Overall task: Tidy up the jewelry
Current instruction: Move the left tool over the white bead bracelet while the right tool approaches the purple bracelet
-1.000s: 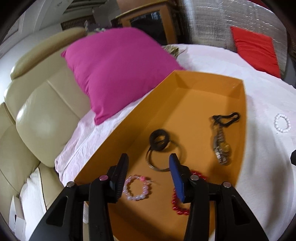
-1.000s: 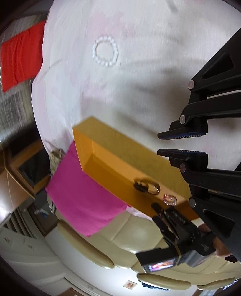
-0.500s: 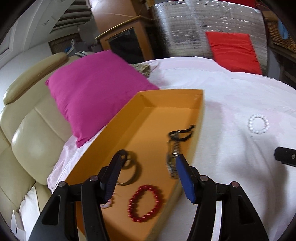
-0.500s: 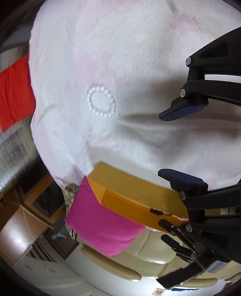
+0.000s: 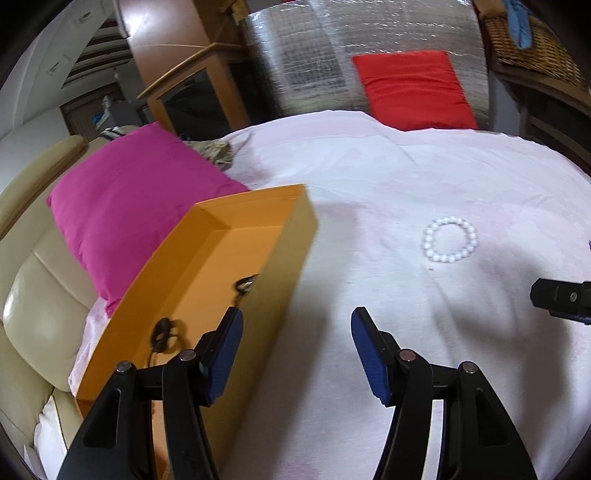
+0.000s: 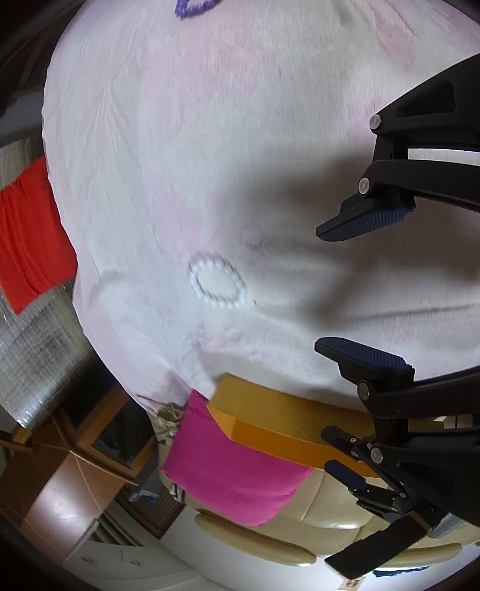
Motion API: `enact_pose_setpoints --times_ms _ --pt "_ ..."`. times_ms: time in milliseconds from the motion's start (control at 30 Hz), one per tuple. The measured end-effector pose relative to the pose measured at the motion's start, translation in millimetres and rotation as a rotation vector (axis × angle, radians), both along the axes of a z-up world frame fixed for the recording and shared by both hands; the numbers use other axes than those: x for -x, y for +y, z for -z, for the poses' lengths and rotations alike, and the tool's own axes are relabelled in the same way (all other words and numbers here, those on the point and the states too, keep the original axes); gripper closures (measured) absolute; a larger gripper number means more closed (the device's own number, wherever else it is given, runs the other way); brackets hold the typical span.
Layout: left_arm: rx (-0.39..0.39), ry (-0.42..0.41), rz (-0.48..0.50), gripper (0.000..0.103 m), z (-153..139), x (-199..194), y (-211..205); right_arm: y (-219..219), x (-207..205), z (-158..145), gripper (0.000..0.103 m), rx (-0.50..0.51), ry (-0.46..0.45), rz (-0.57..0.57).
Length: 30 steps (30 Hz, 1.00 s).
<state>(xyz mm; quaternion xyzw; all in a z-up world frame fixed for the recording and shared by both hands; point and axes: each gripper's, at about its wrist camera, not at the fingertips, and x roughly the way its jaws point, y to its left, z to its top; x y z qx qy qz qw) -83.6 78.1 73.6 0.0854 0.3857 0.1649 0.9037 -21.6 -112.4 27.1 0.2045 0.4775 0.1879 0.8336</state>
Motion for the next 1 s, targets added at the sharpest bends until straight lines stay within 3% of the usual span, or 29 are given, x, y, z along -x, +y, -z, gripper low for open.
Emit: enact_pose_setpoints --times_ms 400,533,700,833,1000 --pt "0.022 0.069 0.082 0.041 17.6 -24.8 -40.2 -97.1 -1.5 -15.0 0.045 -0.047 -0.008 0.14" --pt "0.074 0.087 0.143 0.041 21.3 -41.4 -45.6 -150.6 -1.3 -28.7 0.045 -0.071 -0.03 0.251" --pt "0.111 0.098 0.198 0.041 27.8 -63.0 -50.6 -204.9 -4.5 -28.6 0.045 -0.089 0.016 0.394" --pt "0.19 0.129 0.199 0.041 35.7 -83.1 -48.3 -223.4 -8.8 -22.3 0.045 -0.116 0.066 0.451" --pt "0.178 0.104 0.212 0.041 39.3 -103.2 -54.6 -236.1 -12.0 -20.1 0.045 -0.117 0.08 0.496"
